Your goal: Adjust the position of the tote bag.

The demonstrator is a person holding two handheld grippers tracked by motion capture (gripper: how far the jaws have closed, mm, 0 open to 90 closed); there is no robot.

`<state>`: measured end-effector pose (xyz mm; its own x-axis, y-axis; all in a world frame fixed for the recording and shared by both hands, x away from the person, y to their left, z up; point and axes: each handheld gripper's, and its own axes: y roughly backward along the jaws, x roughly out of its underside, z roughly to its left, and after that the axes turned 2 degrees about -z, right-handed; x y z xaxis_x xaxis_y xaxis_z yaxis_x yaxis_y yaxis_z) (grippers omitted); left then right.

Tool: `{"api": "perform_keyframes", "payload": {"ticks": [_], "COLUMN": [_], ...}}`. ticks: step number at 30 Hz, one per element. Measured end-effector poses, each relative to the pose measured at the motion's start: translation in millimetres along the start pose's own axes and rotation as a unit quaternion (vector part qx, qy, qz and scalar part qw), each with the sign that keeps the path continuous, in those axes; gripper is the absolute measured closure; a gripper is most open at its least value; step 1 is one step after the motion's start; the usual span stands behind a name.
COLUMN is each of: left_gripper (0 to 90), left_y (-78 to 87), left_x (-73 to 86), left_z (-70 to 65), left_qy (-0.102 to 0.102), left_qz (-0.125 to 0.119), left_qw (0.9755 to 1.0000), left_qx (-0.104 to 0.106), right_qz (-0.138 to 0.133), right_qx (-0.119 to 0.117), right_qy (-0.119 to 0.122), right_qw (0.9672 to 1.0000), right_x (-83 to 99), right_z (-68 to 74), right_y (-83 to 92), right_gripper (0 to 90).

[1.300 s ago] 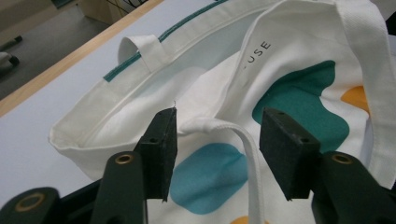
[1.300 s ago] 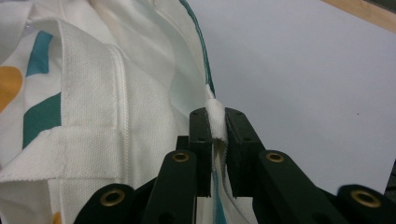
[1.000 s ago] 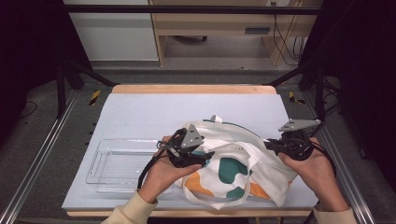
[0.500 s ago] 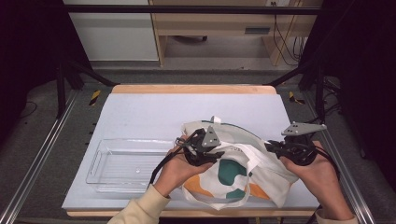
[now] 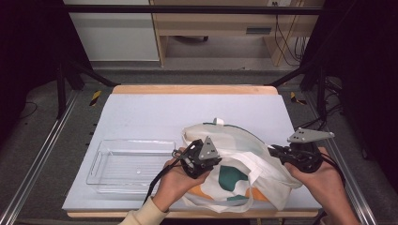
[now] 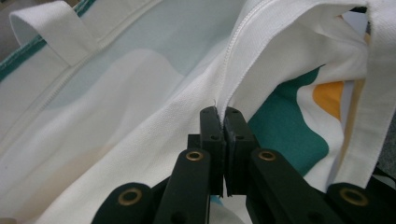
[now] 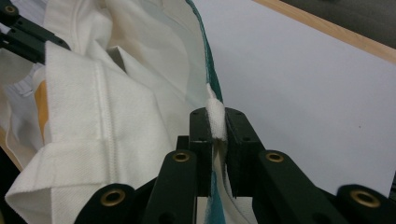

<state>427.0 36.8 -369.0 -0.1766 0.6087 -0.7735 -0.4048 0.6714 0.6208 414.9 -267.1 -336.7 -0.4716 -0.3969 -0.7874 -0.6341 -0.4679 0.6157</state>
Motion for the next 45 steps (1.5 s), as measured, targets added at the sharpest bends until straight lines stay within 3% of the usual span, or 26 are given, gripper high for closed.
{"api": "perform_keyframes", "payload": {"ticks": [16,29,39,45], "left_gripper": [88.2,88.2,88.2,88.2], "left_y": [22.9,15.3,15.2,14.1], "left_x": [34.4,58.3,60.3,60.5], "left_z": [-30.5,-41.4,-40.8,-40.0], "left_qy": [-0.008,-0.004,-0.003,-0.001], "left_qz": [-0.009,0.01,0.01,0.009], "left_qw": [0.9999,0.9997,0.9997,0.9996], "left_qx": [0.009,0.02,0.024,0.025], "right_qz": [0.002,0.004,0.004,-0.011], "right_qx": [0.003,-0.005,0.003,0.013], "right_qy": [-0.016,-0.024,-0.009,-0.006], "right_qw": [0.9999,0.9997,0.9999,0.9998], "right_x": [21.2,21.4,8.5,-4.5], "right_z": [-1.9,-7.4,-11.0,-9.5], "right_y": [-3.2,-15.9,-19.7,-15.1], "right_gripper": [82.4,81.0,66.7,59.4]}}
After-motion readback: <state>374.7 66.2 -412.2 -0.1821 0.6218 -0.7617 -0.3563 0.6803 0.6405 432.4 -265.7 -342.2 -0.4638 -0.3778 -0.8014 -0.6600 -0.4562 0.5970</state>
